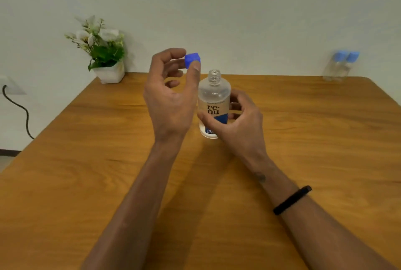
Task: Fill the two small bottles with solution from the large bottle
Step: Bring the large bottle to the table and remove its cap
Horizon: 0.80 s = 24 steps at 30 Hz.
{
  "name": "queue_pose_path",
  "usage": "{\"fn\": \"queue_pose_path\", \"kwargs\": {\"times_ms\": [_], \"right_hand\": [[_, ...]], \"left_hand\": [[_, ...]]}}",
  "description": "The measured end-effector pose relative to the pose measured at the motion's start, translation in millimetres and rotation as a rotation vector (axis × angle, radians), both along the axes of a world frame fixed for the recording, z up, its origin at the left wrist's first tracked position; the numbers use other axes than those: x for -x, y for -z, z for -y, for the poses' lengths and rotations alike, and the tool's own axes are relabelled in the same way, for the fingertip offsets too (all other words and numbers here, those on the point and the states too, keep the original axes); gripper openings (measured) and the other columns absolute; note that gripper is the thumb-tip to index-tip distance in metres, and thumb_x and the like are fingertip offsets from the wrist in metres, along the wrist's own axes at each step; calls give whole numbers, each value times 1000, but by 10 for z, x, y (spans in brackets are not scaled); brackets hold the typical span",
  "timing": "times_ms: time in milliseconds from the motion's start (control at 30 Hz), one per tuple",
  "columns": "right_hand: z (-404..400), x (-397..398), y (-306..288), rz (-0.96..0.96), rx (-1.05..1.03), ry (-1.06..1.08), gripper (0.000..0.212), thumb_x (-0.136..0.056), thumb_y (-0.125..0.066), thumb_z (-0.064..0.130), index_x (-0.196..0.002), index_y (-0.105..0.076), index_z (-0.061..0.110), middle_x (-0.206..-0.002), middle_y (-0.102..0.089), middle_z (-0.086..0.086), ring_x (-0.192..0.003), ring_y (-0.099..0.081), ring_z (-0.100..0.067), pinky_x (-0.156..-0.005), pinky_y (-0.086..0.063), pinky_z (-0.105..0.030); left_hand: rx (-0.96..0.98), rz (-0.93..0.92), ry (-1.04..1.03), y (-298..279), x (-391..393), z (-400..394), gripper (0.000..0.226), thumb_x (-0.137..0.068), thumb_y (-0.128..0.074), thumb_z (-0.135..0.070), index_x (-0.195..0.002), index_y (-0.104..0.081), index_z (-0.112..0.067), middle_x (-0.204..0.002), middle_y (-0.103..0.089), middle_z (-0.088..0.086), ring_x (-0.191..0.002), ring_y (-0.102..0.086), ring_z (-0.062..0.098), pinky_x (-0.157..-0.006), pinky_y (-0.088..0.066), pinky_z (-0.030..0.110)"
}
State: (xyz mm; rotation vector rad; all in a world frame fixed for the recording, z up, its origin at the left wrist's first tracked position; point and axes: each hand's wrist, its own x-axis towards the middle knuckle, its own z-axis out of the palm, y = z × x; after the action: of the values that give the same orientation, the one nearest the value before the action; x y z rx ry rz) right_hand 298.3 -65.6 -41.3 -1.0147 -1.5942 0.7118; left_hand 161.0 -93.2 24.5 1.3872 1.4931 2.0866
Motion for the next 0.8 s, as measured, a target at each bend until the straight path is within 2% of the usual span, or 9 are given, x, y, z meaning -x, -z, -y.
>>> {"fn": "queue_pose_path", "kwargs": {"times_ms": [67,133,200,300,367,467,567,700,800], "right_hand": [[2,7,-9,1,-16,19,80,-76,-92,51,-141,-60,19,-127,-67,8,-114,-65,-7,-77,-55,-8],[7,12,-20,-2,-24,27,77,-75,-93,48,-139,-61,20,-126,-68,8,-112,-66,-8,-76,-56,-10],[9,9,-27,-7,-25,30,73,-76,-93,47,-137,-62,22,-123,-69,9,-110,-66,-8,-76,-57,-13],[10,6,-31,-1,-30,33,74,-76,-93,48,-137,-62,21,-122,-68,11,-109,-66,-5,-76,-57,-12],[8,6,-30,6,-34,33,75,-76,-92,49,-139,-61,22,-124,-68,12,-110,-66,-4,-76,-56,-11],[2,3,-23,13,-36,38,76,-76,-92,50,-140,-60,21,-126,-68,10,-113,-66,-6,-77,-56,-11],[0,7,-29,21,-36,37,78,-76,-92,51,-140,-60,20,-127,-68,8,-113,-66,-7,-77,-56,-10],[-3,7,-24,21,-34,32,79,-76,-91,53,-141,-60,20,-128,-68,10,-114,-66,-7,-79,-57,-11],[-15,0,-14,37,-30,32,80,-76,-91,54,-142,-60,20,-129,-68,9,-115,-66,-6,-79,-56,-9]], "left_hand": [[63,28,-28,39,112,-42,23,-95,-75,-28,-113,-71,-16,-94,-72,-4,-87,-65,5,-75,-54,23],[147,80,-58,106,230,-86,16,-93,-71,-28,-102,-77,-16,-86,-73,8,-77,-61,8,-69,-54,30],[290,43,-80,172,336,-125,16,-93,-66,-30,-93,-79,-20,-84,-75,9,-72,-60,8,-68,-54,35],[550,-271,-116,284,457,-155,21,-96,-65,-36,-101,-79,-21,-81,-73,5,-66,-57,6,-57,-44,21],[662,-450,-134,349,500,-150,26,-96,-67,-42,-110,-76,-21,-86,-70,0,-68,-57,6,-54,-37,18],[694,-584,-137,434,492,-162,36,-93,-71,-50,-111,-76,-19,-87,-68,-2,-78,-64,15,-61,-46,26],[705,-641,-136,471,461,-164,38,-93,-72,-48,-112,-77,-15,-88,-67,-1,-84,-67,20,-69,-55,34],[724,-662,-133,510,472,-169,39,-93,-71,-48,-113,-78,-16,-92,-71,2,-85,-66,20,-68,-50,31],[723,-656,-100,521,480,-184,44,-95,-67,-53,-115,-77,-15,-96,-74,4,-86,-66,20,-70,-53,32]]}}
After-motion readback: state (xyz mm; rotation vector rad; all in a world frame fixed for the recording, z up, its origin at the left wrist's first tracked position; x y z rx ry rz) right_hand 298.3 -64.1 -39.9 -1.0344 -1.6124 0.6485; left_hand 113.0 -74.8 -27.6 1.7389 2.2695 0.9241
